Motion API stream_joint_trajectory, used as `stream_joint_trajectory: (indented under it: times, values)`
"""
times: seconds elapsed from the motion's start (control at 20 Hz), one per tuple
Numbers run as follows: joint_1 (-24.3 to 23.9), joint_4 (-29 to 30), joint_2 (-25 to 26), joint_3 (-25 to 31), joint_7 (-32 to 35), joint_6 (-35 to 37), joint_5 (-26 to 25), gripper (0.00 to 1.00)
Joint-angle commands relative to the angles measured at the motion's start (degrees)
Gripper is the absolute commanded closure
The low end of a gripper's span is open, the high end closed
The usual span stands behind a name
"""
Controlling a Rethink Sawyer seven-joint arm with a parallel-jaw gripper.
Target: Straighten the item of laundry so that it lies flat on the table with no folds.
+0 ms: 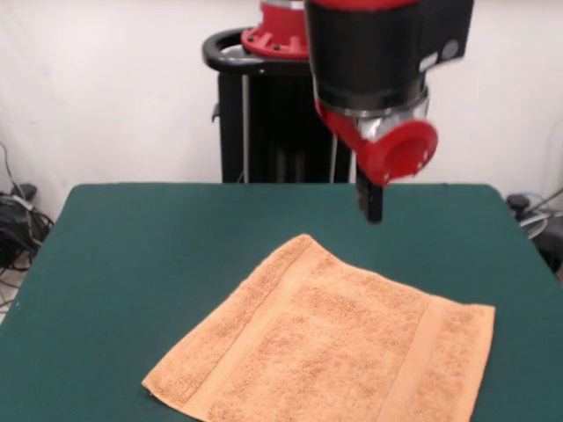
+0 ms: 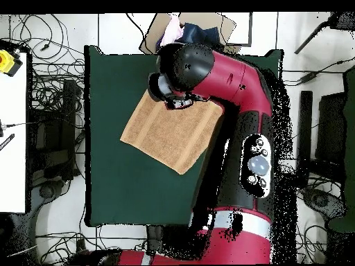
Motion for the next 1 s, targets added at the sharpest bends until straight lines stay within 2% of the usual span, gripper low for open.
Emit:
stream_joint_trajectory:
  times: [0.05, 0.3, 1.0]
  values:
    - [0.25, 10.80, 4.86, 5.15, 1.69, -7.83, 1.07, 1.00]
    - [0.35, 8.41, 7.30, 6.31, 3.47, -9.70, 2.83, 1.00]
    - [3.58, 1.42, 12.49, 5.45, 9.29, -9.26, 6.43, 1.00]
